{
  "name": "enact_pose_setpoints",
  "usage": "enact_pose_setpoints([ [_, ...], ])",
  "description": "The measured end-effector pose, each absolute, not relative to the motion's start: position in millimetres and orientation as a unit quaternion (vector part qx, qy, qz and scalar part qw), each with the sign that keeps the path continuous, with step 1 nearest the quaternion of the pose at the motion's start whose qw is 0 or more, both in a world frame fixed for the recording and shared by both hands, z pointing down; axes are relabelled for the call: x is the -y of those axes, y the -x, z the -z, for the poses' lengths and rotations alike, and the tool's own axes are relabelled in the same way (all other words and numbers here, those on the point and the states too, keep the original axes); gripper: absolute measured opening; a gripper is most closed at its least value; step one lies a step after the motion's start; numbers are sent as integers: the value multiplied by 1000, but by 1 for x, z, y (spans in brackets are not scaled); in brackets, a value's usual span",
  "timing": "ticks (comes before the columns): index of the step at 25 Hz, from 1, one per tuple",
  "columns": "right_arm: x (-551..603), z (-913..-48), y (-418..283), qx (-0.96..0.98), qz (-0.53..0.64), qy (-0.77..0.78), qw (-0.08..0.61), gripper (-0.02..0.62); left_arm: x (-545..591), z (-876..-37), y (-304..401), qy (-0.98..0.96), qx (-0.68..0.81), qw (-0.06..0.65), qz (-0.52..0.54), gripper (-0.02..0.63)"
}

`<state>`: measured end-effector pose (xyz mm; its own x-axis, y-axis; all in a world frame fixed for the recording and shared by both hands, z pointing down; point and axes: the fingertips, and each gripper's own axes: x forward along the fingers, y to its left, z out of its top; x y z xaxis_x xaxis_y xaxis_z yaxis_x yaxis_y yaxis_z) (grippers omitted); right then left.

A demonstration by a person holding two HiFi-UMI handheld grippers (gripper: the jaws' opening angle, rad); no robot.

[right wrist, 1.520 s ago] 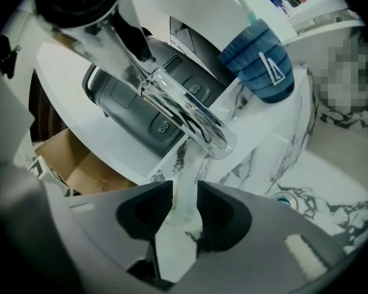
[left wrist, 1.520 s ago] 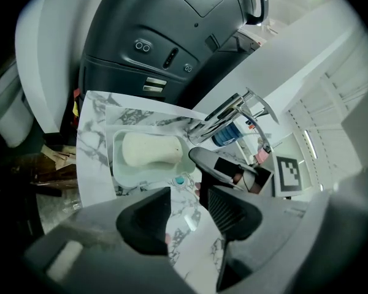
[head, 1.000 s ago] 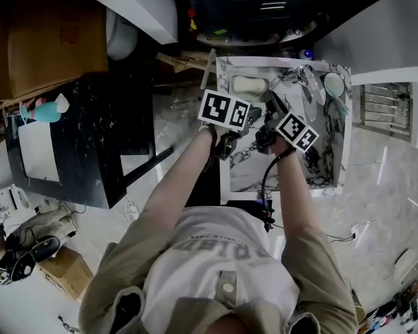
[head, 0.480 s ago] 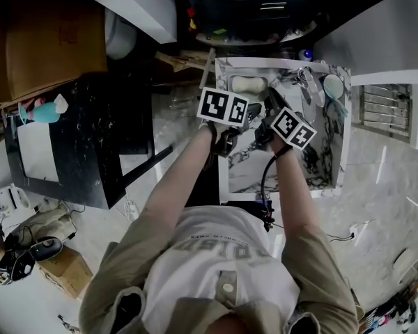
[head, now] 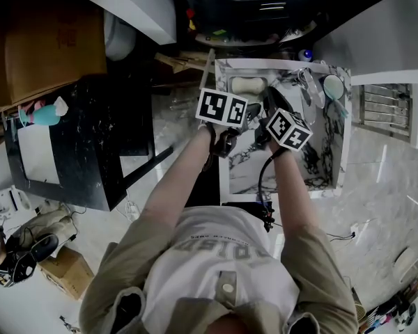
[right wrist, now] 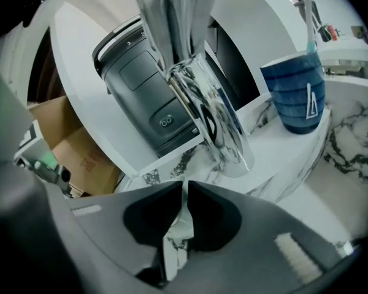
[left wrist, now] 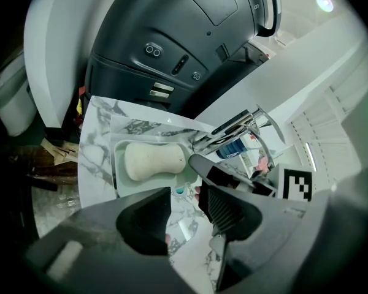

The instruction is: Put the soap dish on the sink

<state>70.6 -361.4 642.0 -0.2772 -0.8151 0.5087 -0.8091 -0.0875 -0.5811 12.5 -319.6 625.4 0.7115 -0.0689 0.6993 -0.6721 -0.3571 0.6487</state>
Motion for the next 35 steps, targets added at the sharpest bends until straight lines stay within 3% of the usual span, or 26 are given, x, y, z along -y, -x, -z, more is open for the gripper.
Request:
enact_pose_setpoints([
  [14, 345, -642, -73, -665, 435, 607, -10, 57, 302, -625, -17, -761, 224, 535, -290, 183],
  [35, 355, -642, -70, -659, 428, 618, -9, 29, 330, -625, -11, -769, 249, 516, -285, 181],
])
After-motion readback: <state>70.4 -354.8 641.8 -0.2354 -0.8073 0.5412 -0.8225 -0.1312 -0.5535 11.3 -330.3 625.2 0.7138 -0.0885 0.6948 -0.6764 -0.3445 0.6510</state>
